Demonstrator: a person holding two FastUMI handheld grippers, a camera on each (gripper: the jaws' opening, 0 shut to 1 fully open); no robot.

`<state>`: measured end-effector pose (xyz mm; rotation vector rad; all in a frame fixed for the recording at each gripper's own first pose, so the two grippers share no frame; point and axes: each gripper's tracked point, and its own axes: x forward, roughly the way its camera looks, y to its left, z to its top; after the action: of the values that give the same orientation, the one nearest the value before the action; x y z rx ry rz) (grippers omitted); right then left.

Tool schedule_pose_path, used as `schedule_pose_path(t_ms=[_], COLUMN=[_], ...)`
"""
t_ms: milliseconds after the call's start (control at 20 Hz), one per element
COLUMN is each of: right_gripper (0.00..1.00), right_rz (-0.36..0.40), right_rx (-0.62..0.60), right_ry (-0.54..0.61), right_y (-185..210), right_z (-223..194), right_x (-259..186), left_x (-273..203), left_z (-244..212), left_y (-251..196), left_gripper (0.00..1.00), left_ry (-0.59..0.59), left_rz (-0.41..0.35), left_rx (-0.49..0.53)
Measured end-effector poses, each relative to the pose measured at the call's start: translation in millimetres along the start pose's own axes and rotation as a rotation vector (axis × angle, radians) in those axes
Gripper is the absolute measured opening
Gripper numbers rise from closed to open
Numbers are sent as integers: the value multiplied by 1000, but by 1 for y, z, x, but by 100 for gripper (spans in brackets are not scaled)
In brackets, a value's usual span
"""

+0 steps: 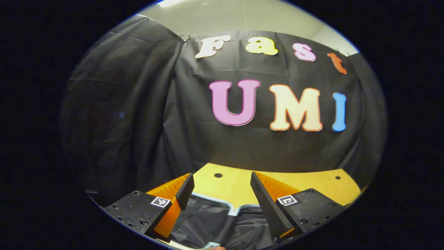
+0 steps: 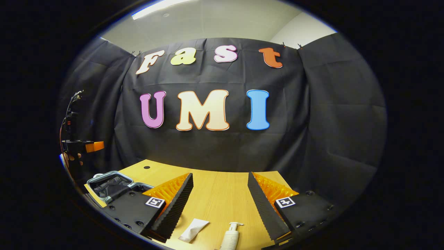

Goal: First open the suitcase, pack the skin care products into it, and then close the suitcase.

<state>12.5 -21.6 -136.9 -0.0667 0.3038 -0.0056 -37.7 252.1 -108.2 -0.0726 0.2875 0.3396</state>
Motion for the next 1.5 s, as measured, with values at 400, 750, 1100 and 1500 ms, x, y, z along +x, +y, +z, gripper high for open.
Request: schedule_pose_path(t_ms=[400, 750, 1100, 1500], right_gripper=[99, 99, 99, 99], right_rz=[31, 2, -56, -59], right_rx=[86, 70, 46, 34], right_ry=[37, 57, 92, 148], right_y=[-45, -88, -118, -112], right_z=[-25, -38, -52, -71], right_x=[-32, -43, -48, -42], left_x=[-59, -78, -78, -74], left_z=[-43, -128, -215, -318], left_y=[-166, -266, -309, -338], left_gripper=[96, 99, 97, 95], left_ry=[53, 269, 497, 745], left_rz=[-229, -429, -502, -525], left_rx=[51, 76, 87, 73])
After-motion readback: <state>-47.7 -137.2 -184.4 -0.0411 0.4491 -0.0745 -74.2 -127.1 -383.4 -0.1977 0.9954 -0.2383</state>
